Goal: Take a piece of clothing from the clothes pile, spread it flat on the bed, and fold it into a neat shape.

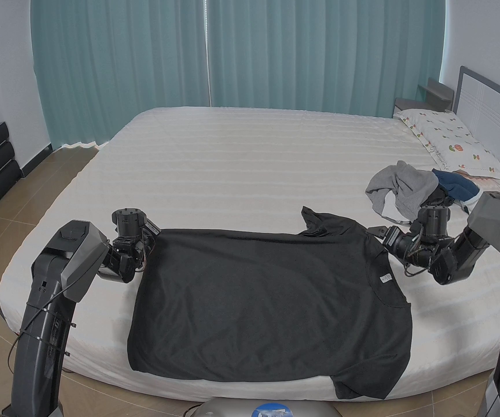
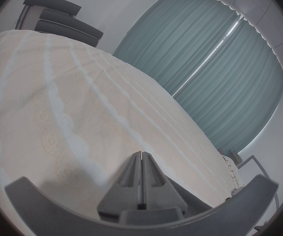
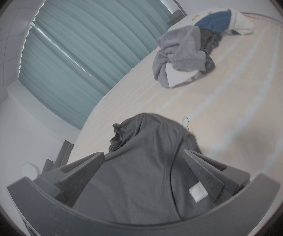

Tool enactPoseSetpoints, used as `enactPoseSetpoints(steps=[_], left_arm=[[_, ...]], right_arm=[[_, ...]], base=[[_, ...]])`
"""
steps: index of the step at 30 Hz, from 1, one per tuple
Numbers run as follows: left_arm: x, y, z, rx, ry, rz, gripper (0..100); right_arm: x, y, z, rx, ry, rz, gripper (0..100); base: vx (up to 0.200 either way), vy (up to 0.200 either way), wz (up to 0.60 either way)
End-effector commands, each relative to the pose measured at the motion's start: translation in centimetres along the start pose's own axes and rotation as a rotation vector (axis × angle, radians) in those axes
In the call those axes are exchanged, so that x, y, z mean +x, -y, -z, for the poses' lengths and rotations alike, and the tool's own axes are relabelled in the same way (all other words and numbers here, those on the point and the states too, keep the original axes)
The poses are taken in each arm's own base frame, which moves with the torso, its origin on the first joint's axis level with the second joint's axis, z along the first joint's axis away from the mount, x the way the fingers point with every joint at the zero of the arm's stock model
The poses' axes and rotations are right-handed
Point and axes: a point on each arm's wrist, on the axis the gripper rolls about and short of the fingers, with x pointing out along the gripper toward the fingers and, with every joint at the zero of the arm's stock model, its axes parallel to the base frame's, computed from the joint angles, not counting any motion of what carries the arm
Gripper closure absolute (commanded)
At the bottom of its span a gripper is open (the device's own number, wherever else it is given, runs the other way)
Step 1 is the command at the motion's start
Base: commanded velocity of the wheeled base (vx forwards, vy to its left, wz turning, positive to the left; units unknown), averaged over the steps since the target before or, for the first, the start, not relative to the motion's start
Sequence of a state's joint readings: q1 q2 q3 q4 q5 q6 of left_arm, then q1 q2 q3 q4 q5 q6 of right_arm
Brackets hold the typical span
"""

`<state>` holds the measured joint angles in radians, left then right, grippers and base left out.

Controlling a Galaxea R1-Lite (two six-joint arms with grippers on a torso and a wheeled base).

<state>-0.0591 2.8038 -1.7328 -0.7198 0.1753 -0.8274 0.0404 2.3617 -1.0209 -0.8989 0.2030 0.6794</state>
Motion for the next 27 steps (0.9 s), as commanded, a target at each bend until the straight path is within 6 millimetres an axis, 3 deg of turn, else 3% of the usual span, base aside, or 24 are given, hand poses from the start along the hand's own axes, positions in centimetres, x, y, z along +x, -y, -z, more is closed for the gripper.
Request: enactPoseSetpoints(steps=[1, 12, 27], left_arm=[[-0.2, -0.1, 0.1, 0.000, -0.007, -0.008, 100], [-0.2, -0.2, 0.2, 0.000, -0.010, -0.011, 100], [-0.2, -0.2, 0.2, 0.001, -0.011, -0.015, 100]], right_arm=[[8.2, 0.0, -1.6, -0.160, 0.003, 0.117, 0], [12.1, 0.2, -2.6, -0.169, 0.079, 0.123, 0], [12.3, -0.7, -2.7, -0.133, 0.071, 0.123, 0]], base=[[0.000, 0.000, 0.00], [0.000, 0.000, 0.00], [0.000, 0.000, 0.00]])
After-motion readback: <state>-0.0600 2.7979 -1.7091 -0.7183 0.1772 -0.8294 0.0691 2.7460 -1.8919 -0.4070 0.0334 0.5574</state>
